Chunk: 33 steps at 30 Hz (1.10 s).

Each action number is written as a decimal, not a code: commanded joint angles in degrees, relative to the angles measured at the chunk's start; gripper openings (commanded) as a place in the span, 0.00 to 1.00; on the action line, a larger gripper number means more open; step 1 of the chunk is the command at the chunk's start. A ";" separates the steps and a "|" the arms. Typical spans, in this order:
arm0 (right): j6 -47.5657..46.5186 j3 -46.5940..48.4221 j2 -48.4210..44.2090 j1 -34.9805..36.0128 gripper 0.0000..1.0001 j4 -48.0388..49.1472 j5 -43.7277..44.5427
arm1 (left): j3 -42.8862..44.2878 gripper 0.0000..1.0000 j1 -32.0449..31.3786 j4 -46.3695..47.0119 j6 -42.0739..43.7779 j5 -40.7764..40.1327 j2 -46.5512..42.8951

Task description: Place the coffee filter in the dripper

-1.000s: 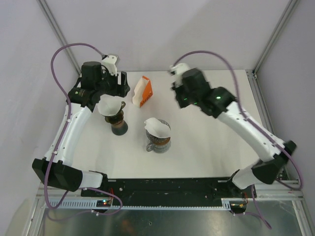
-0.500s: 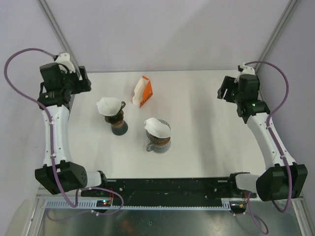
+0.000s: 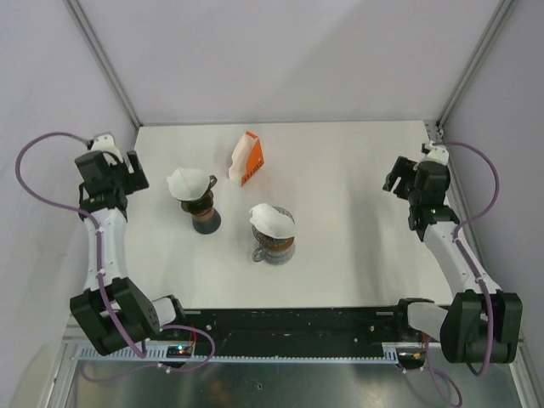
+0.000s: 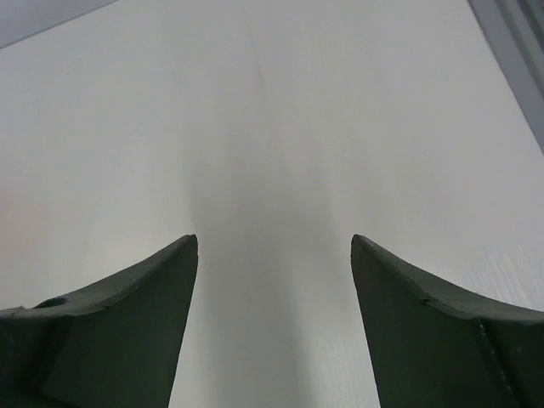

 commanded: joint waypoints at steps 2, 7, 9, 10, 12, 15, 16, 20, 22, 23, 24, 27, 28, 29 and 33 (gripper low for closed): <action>-2.12 -9.59 -3.72 -1.79 0.78 16.94 3.57 | -11.56 0.90 2.53 19.34 -1.82 -1.26 -3.15; -1.76 -15.20 -3.54 -3.10 0.78 23.19 2.71 | -18.16 0.92 3.41 26.90 -4.20 1.37 -1.84; -1.34 -16.90 -3.35 -3.38 0.78 25.44 2.03 | -21.23 0.94 3.47 30.72 -4.60 1.32 -2.04; -1.16 -17.81 -3.35 -3.49 0.78 26.52 1.77 | -22.70 0.97 3.48 32.73 -4.90 1.28 -2.29; -1.44 -19.37 -3.44 -3.57 0.78 28.43 1.73 | -26.29 0.99 3.46 37.08 -5.90 1.32 -2.79; -2.44 -21.72 -4.14 -3.65 0.78 30.94 2.18 | -31.00 0.99 3.44 42.86 -7.90 1.01 -2.70; -2.63 -22.42 -4.54 -3.71 0.78 31.77 2.46 | -32.03 1.00 3.46 44.03 -8.79 0.86 -2.45; -2.99 -25.35 -5.24 -3.97 0.78 35.92 2.75 | -33.91 1.00 3.51 45.89 -10.47 0.82 -0.89; -2.84 -25.78 -4.97 -4.06 0.78 36.49 2.67 | -34.04 1.00 3.54 46.17 -10.68 0.74 -0.68; -2.79 -25.86 -4.82 -4.13 0.78 36.53 2.66 | -34.16 1.00 3.56 46.39 -10.71 0.95 -0.69; -2.71 -25.94 -4.57 -4.21 0.78 36.55 2.52 | -34.27 1.00 3.52 46.54 -10.73 1.36 -0.69; -2.57 -26.16 -4.18 -4.39 0.78 36.72 2.26 | -34.43 1.00 3.49 46.79 -10.93 2.06 -0.75; -2.56 -26.27 -4.12 -4.43 0.78 36.86 2.19 | -34.45 1.00 3.49 46.79 -11.01 2.09 -0.72; -2.52 -26.41 -4.04 -4.50 0.78 37.07 2.11 | -34.50 1.00 3.49 46.79 -11.05 2.15 -0.71; -2.06 -26.66 -3.81 -4.88 0.79 37.54 1.51 | -34.63 1.00 3.49 46.85 -11.09 2.60 -0.88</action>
